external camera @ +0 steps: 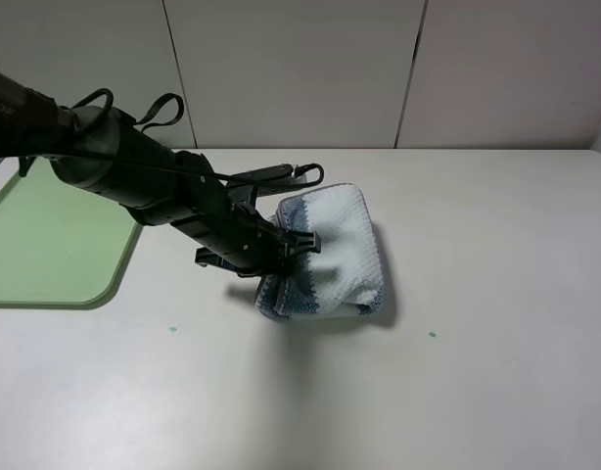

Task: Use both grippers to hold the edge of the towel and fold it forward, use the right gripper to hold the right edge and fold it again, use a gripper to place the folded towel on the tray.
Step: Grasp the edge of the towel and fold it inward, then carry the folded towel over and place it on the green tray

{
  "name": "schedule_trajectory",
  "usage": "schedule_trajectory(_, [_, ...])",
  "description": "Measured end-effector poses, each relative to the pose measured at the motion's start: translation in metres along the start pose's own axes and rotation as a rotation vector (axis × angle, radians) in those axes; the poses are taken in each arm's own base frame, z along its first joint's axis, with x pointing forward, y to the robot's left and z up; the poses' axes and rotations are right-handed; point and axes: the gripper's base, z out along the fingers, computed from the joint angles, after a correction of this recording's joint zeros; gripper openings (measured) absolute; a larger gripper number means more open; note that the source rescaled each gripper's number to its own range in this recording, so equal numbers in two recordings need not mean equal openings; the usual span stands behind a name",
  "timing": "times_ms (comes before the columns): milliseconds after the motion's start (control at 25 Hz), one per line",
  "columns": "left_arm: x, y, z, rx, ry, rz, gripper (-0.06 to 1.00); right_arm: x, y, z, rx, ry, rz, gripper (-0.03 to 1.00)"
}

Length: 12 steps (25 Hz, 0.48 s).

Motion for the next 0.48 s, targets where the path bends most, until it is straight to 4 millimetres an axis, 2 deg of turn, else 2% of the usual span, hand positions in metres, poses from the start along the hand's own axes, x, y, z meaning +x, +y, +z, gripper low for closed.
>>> schedule_trajectory(200, [0.001, -0.001, -0.002, 0.001, 0.013, 0.034, 0.15, 0.0, 0.0, 0.0, 0.0, 0.0, 0.0, 1.0])
schedule_trajectory(480, [-0.009, 0.007, -0.02, -0.003, 0.025, 0.088, 0.14, 0.0, 0.0, 0.0, 0.0, 0.0, 0.0, 1.0])
